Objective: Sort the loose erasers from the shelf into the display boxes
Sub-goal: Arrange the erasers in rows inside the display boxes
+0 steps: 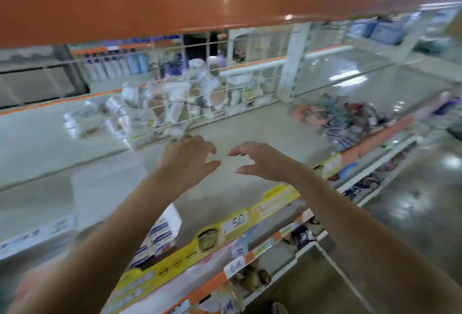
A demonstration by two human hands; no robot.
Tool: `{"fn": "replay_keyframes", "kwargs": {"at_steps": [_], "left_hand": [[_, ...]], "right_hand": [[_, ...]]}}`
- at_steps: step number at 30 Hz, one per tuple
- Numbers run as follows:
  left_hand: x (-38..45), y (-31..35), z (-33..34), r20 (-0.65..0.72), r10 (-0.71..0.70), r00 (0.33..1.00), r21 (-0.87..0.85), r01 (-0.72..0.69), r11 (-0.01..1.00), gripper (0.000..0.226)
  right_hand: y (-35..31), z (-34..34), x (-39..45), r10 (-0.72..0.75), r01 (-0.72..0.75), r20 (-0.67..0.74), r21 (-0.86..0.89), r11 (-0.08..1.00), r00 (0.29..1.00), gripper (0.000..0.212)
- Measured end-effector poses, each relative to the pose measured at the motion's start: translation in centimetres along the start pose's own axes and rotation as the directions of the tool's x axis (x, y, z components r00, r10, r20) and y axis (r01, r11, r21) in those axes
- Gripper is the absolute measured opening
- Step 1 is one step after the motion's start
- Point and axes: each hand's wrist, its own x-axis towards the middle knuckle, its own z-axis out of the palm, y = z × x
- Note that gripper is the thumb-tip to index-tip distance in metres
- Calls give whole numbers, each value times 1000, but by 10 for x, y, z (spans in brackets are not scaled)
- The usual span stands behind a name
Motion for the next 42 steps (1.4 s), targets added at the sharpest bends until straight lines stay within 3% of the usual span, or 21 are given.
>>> {"fn": "replay_keyframes", "kwargs": {"at_steps": [5,10,17,20,21,23,25,32,39,42], "left_hand": [[67,77,7,30,114,993,-38,-113,993,45],[130,155,23,94,181,979,-80,-174,981,46],[204,220,57,114,170,979,-148,-153,977,43],[228,232,70,113,139,984,-167,-119,979,44],[233,235,74,106,135,985,-174,-115,978,44],[240,239,82,86,132,988,-178,-115,977,42],[248,242,89,75,132,988,-184,-116,976,40],[261,246,111,80,129,988,-229,-107,967,28],[259,246,115,25,96,995,-273,-85,958,29],[248,234,116,10,56,998,-317,-50,947,20]], "right_hand": [[82,-43,-28,164,-165,-18,-92,982,986,49],[169,-81,-56,292,-296,-66,-63,953,954,47],[265,-114,-65,389,-415,-188,-128,901,902,37],[291,-115,-61,400,-432,-224,-119,894,889,20],[298,-113,-61,392,-424,-225,-114,898,892,6],[308,-108,-58,390,-423,-236,-110,899,890,20],[314,-104,-56,371,-409,-265,-103,907,890,11],[324,-98,-51,356,-393,-283,-82,916,891,22],[321,-103,-53,332,-362,-317,-37,931,888,18],[312,-108,-54,326,-328,-358,54,943,875,21]]}}
